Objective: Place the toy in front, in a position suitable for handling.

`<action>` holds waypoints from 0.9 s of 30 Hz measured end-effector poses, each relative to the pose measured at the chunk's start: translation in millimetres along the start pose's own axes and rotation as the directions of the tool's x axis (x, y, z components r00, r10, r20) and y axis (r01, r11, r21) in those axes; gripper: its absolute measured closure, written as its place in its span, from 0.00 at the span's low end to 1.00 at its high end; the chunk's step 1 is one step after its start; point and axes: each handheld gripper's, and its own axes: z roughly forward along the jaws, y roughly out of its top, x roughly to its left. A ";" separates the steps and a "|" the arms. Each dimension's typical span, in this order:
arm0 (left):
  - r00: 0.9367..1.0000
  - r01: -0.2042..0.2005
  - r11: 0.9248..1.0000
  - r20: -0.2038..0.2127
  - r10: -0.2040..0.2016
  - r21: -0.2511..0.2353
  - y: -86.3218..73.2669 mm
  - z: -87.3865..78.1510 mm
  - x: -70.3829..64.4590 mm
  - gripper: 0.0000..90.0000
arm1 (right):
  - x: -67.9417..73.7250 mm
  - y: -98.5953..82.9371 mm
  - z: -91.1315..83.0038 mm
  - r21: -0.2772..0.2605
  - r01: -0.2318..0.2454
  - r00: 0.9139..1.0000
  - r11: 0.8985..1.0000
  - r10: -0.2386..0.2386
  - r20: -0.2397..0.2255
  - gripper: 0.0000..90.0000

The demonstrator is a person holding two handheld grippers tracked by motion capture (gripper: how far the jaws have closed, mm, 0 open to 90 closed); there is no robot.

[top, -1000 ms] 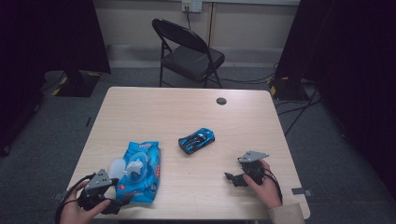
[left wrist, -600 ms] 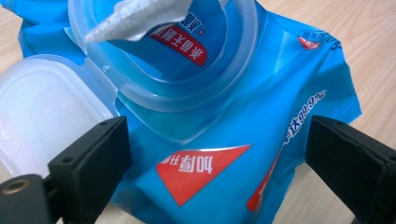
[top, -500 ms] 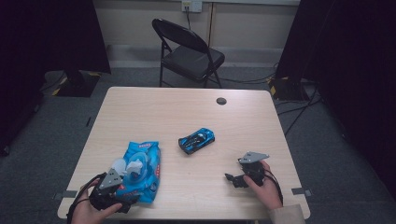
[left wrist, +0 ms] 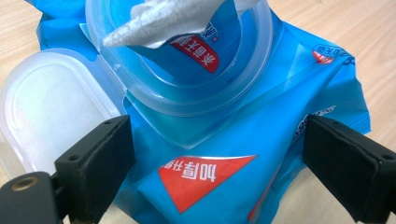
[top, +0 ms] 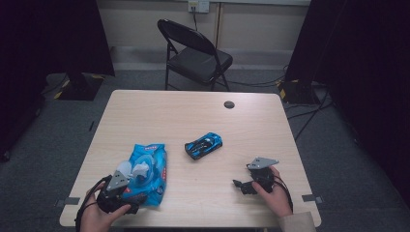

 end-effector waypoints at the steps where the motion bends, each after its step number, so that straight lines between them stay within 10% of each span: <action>1: 1.000 0.003 1.000 -0.004 -0.003 0.000 0.8 1.0 0.1 0.10 | 0.0 0.0 0.0 0.000 0.000 1.000 1.000 0.000 0.000 0.16; 27: 0.998 0.043 0.999 -0.048 -0.044 -0.018 27.2 29.0 22.4 0.10 | 0.0 0.0 0.0 0.000 0.000 1.000 1.000 0.000 0.000 0.16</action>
